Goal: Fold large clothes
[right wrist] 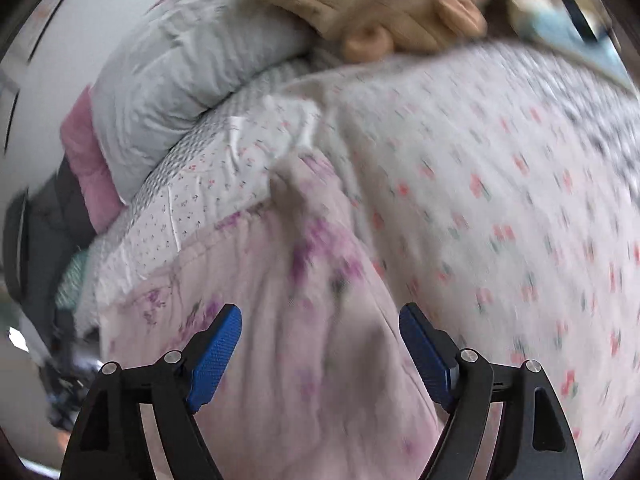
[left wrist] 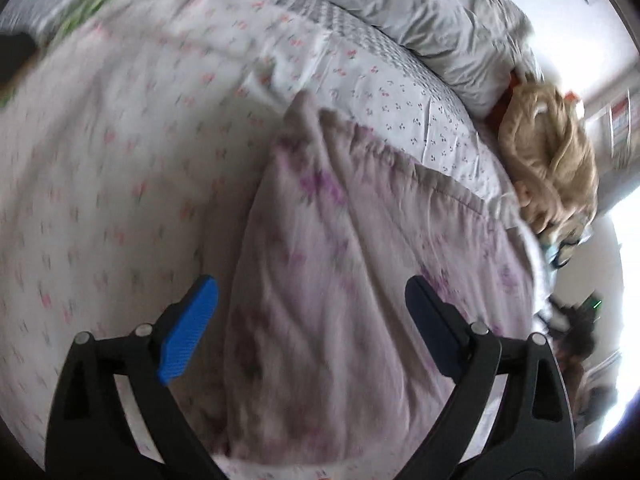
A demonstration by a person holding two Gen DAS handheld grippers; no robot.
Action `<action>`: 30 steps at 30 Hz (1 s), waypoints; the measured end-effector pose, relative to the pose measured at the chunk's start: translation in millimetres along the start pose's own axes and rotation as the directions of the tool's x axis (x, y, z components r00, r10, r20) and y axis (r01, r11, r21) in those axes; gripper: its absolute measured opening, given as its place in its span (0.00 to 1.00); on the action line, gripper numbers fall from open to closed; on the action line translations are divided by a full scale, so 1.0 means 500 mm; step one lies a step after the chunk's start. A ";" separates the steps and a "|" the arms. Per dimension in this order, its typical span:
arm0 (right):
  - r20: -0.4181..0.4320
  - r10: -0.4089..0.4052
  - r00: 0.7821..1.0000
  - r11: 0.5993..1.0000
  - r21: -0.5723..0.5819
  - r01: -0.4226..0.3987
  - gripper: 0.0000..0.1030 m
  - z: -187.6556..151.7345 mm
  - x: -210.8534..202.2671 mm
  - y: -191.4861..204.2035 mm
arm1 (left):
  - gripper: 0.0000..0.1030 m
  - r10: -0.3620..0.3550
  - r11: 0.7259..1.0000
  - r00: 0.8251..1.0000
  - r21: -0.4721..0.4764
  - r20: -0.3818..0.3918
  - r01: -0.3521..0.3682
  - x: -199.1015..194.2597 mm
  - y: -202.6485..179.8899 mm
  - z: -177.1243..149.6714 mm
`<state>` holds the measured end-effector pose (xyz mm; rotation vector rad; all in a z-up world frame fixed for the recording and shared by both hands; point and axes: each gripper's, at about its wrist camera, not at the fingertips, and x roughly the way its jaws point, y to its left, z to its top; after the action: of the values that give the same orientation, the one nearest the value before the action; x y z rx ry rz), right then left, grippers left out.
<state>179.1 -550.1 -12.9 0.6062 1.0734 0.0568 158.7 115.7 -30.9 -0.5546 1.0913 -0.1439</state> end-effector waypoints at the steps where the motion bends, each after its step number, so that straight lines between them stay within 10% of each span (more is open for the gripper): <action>1: -0.007 0.007 1.000 1.000 0.023 -0.007 0.80 -0.009 0.001 -0.013 | 0.92 -0.018 0.999 1.000 -0.030 0.002 0.018 -0.002 0.014 -0.015; 9: -0.097 0.078 0.992 0.989 0.130 -0.065 0.80 -0.068 0.064 -0.056 | 0.92 0.003 0.993 1.000 -0.119 -0.029 -0.007 0.039 0.062 -0.070; 19: -0.110 0.045 0.993 0.996 0.084 -0.036 1.00 -0.075 0.129 -0.018 | 0.99 -0.203 0.940 0.978 -0.289 -0.050 0.181 0.130 0.105 -0.055; 24: -0.057 0.046 0.997 0.995 0.088 -0.041 0.98 -0.077 0.172 -0.002 | 0.98 -0.156 0.966 0.986 -0.218 -0.052 0.141 0.148 0.067 -0.047; 28: -0.009 0.143 0.990 0.980 0.139 -0.141 0.55 -0.075 0.149 -0.014 | 0.47 -0.118 0.984 0.992 -0.141 -0.034 0.112 0.132 0.030 -0.038; 30: 0.038 0.135 0.990 0.987 0.086 -0.138 0.42 -0.075 0.113 0.016 | 0.38 -0.068 0.996 0.997 -0.060 0.020 0.069 0.094 -0.003 -0.034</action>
<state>177.6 -508.5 -67.2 0.7579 1.0064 0.1188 166.2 90.4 -73.6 -0.6469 1.0621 -0.1657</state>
